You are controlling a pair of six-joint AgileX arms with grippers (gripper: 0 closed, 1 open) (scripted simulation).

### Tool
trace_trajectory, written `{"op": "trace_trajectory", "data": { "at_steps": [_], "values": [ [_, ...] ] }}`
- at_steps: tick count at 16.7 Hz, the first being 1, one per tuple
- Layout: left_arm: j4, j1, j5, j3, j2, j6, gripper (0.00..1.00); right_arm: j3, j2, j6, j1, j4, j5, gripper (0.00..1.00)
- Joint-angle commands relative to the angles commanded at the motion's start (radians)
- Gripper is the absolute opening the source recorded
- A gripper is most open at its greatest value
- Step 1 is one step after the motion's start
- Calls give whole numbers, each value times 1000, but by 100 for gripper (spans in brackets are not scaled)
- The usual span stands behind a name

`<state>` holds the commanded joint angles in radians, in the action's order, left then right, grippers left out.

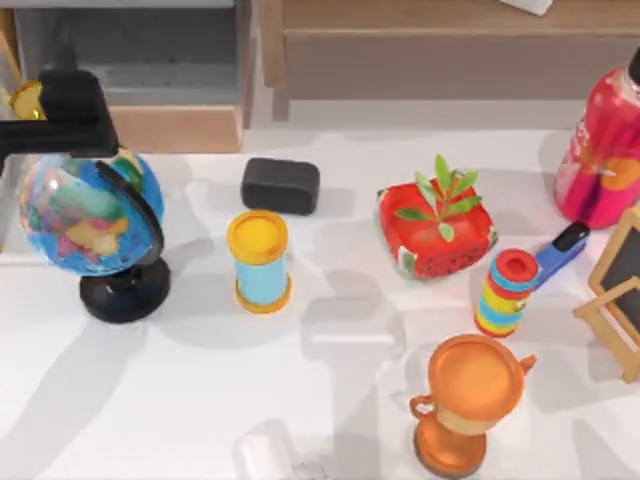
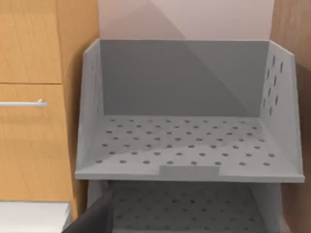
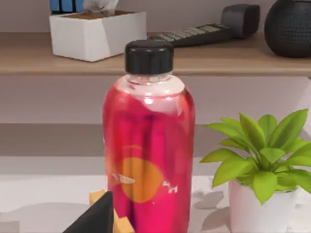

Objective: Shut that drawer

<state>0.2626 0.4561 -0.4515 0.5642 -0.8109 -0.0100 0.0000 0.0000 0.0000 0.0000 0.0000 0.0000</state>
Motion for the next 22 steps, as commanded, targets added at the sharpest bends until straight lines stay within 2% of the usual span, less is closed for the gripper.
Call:
{"op": "trace_trajectory", "data": {
  "at_steps": [5, 12, 16, 22],
  "values": [
    [41, 80, -78, 94, -143, -5, 100, 0, 0, 0, 0, 0, 0, 100],
    [60, 54, -53, 84, -151, -29, 100, 0, 0, 0, 0, 0, 0, 100],
    [178, -84, 68, 51, -215, -170, 100, 0, 0, 0, 0, 0, 0, 100],
    [495, -455, 366, -25, -397, -539, 100, 0, 0, 0, 0, 0, 0, 100]
  ]
}}
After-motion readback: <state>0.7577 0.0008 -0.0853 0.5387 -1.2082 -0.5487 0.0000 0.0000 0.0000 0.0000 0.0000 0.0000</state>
